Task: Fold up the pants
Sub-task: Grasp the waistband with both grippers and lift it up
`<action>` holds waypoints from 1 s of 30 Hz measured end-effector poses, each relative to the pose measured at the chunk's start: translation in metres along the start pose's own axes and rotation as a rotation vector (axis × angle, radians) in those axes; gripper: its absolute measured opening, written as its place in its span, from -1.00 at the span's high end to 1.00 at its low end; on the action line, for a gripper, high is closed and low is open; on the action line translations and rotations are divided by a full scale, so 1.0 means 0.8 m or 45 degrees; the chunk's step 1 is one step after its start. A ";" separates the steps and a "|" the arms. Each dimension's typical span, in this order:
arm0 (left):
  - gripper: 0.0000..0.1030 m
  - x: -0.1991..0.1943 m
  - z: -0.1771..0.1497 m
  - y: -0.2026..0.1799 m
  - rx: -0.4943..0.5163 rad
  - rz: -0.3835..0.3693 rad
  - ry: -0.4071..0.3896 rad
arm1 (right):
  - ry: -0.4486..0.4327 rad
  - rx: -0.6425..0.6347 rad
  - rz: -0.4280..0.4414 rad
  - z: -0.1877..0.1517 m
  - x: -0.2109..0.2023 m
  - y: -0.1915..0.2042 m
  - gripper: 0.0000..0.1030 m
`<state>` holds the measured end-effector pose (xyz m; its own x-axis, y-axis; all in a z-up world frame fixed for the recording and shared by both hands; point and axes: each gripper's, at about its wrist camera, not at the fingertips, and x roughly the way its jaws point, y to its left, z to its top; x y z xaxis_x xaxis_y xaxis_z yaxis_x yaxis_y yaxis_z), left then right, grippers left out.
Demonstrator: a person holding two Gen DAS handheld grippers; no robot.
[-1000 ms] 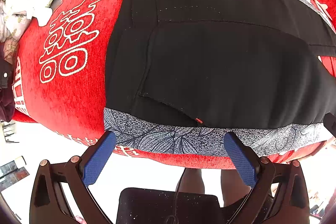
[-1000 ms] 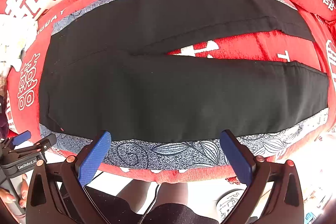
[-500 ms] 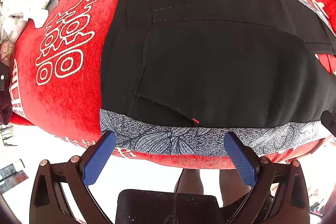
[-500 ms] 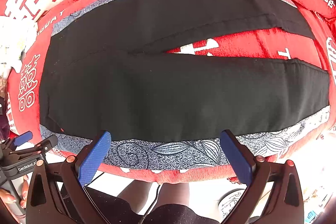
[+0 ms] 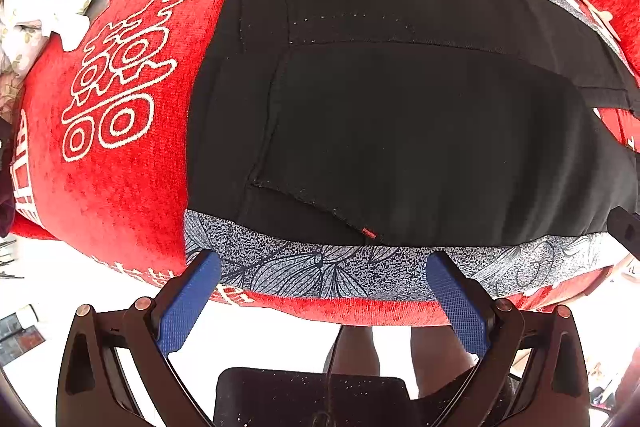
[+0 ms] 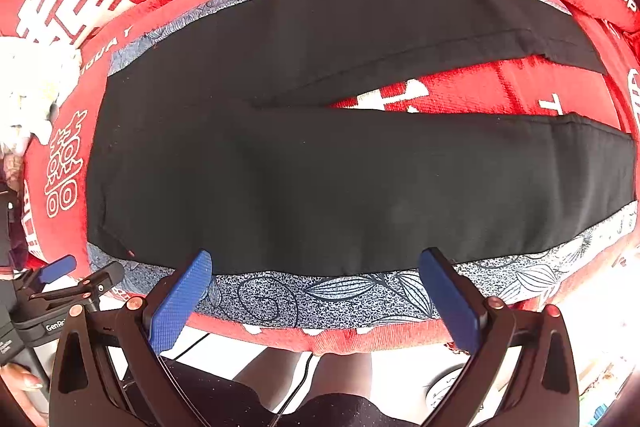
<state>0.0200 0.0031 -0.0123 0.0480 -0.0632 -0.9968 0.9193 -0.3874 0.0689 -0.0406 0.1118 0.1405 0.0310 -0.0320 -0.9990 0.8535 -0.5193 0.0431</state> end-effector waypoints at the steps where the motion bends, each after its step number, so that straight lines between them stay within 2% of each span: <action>1: -1.00 -0.001 0.000 0.001 0.000 -0.006 -0.005 | -0.002 0.001 0.000 0.000 0.000 -0.001 -1.00; 4: -1.00 -0.004 -0.002 0.008 -0.006 -0.035 -0.032 | -0.006 0.013 0.023 -0.001 0.000 -0.002 -1.00; 6: -1.00 -0.007 -0.006 0.022 -0.033 -0.099 -0.054 | -0.013 0.049 0.122 -0.004 -0.001 -0.008 -1.00; 9: -1.00 -0.004 -0.017 0.060 -0.111 -0.229 -0.055 | 0.017 0.163 0.401 -0.011 0.004 -0.023 -1.00; 14: -1.00 0.021 -0.043 0.119 -0.243 -0.441 -0.039 | 0.163 0.293 0.735 -0.035 0.040 -0.038 -1.00; 17: -1.00 0.050 -0.060 0.141 -0.311 -0.578 -0.009 | 0.239 0.366 0.850 -0.054 0.067 -0.045 -1.00; 19: -1.00 0.070 -0.064 0.144 -0.351 -0.696 0.029 | 0.269 0.402 0.917 -0.068 0.083 -0.047 -1.00; 21: -1.00 0.083 -0.072 0.137 -0.374 -0.765 0.050 | 0.298 0.432 0.970 -0.079 0.096 -0.051 -1.00; 26: -1.00 0.098 -0.070 0.132 -0.434 -0.845 0.049 | 0.333 0.473 1.085 -0.100 0.120 -0.061 -1.00; 30: -0.96 0.095 -0.061 0.136 -0.485 -0.899 0.029 | 0.291 0.550 1.142 -0.108 0.135 -0.082 -1.00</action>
<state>0.1431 0.0007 -0.0828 -0.5905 0.0998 -0.8008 0.8055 0.0115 -0.5925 -0.0481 0.2162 0.0288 0.7038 -0.4205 -0.5727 0.2076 -0.6492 0.7318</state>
